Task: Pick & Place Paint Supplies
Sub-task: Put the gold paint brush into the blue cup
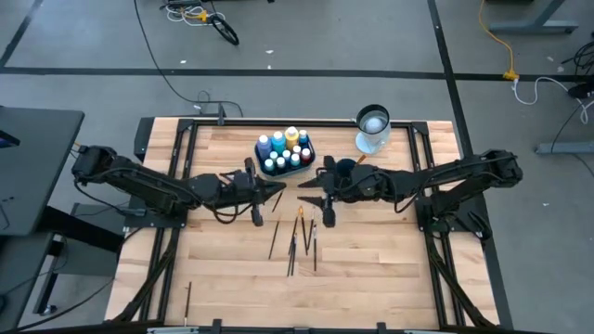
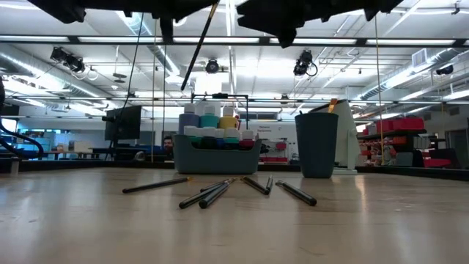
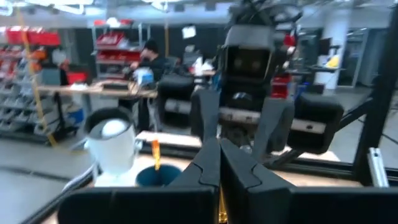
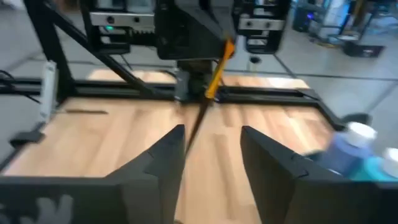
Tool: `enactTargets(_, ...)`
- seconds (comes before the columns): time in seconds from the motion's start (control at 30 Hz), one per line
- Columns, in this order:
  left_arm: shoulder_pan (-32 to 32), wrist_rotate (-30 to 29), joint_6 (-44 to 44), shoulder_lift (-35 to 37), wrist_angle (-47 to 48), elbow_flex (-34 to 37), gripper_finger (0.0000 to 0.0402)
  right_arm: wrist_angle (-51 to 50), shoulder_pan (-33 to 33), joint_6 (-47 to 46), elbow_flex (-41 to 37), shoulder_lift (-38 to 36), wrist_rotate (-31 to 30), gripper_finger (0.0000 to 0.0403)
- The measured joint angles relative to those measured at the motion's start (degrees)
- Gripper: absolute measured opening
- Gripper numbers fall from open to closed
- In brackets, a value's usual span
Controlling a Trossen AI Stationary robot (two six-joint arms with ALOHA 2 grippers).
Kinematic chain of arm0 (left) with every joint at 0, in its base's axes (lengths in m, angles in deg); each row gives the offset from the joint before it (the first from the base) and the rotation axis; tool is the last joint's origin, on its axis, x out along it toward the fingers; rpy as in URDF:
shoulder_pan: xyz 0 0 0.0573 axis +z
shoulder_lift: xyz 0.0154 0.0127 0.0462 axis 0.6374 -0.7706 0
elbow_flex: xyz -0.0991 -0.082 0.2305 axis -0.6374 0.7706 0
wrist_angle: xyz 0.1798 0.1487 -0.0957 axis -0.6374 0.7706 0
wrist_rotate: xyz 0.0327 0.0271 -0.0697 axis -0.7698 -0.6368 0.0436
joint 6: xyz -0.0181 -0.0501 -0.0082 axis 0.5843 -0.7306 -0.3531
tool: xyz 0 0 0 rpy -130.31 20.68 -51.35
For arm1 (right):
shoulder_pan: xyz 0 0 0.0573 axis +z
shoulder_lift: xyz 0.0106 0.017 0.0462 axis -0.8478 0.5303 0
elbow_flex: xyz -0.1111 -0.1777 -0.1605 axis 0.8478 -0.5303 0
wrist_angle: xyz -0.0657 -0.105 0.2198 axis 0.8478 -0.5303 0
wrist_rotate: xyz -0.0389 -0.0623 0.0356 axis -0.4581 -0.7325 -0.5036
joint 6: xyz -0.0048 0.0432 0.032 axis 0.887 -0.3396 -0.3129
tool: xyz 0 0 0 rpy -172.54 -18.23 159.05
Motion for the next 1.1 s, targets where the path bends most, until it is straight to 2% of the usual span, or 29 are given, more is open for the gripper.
enactTargets(0.13,0.0,3.1,2.6,0.0,-0.4,-0.3,0.0001,8.7,0.0,-0.8,0.0,4.4,0.3,0.0187)
enactTargets(0.27,0.0,3.2,2.7,0.0,0.0,-0.3,0.0001,19.3,-0.2,-1.1,0.0,9.0,-1.6,0.0205)
enactTargets(0.37,0.0,3.2,3.1,0.0,0.0,-0.3,0.0001,24.5,-0.2,-2.6,0.0,10.5,-0.4,0.0208)
enactTargets(0.5,0.0,2.9,3.5,0.0,0.0,-0.3,0.0002,26.7,-0.2,-3.2,0.0,11.3,-0.2,0.0199)
enactTargets(0.63,0.0,2.8,3.5,0.0,0.0,-0.3,0.0001,27.2,-0.5,-3.4,0.0,11.3,0.5,0.0179)
enactTargets(0.73,0.0,2.8,3.6,0.0,0.0,-0.3,0.0002,27.2,-1.1,-3.8,0.0,11.3,4.2,0.0153)
enactTargets(0.83,0.0,2.8,3.7,0.0,-0.4,-0.3,0.0002,26.8,-1.7,-5.4,0.0,11.3,6.3,0.0123)
enactTargets(1.1,0.0,2.6,3.8,0.0,-1.0,-0.3,0.0002,25.9,-2.3,-4.9,0.0,11.3,6.2,0.0030)
